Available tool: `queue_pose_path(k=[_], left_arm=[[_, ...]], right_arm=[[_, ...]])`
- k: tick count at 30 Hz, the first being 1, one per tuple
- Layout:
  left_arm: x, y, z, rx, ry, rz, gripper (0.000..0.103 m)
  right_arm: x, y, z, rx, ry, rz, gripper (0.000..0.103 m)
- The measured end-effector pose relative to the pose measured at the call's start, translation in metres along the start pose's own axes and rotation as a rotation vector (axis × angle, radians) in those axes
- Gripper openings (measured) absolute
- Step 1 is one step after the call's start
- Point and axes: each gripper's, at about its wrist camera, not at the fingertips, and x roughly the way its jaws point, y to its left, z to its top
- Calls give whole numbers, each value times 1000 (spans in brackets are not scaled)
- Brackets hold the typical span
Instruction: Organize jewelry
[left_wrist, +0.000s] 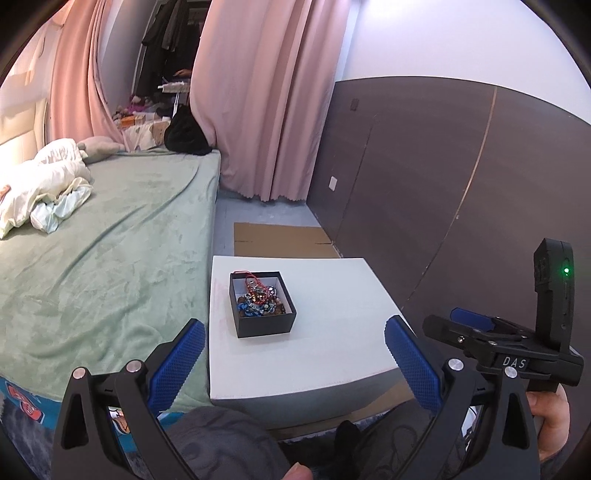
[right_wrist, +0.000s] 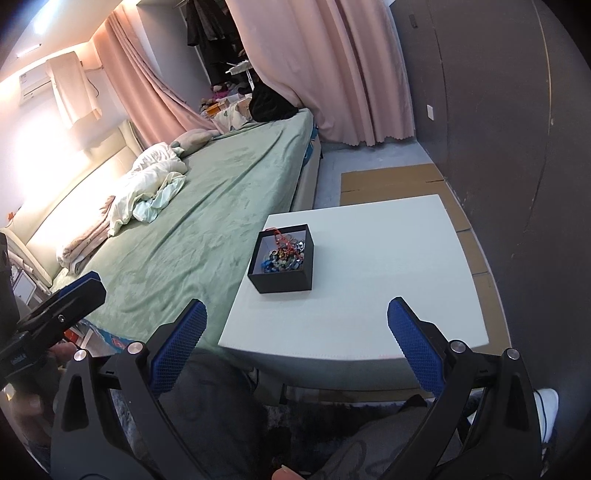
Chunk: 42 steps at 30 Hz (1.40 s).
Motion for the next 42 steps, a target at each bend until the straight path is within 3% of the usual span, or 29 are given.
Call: queue_pose_path(k=[11, 24, 42], left_arm=[[-45, -7, -17, 8, -57, -34, 95], [-79, -16, -34, 39, -87, -14, 95], [-89, -27, -39, 79, -104, 23, 95]], right_arm=[[-44, 8, -25, 10, -17, 16, 98], [-80, 14, -51, 3, -44, -8, 98], [-99, 3, -62, 39, -101, -19, 98]])
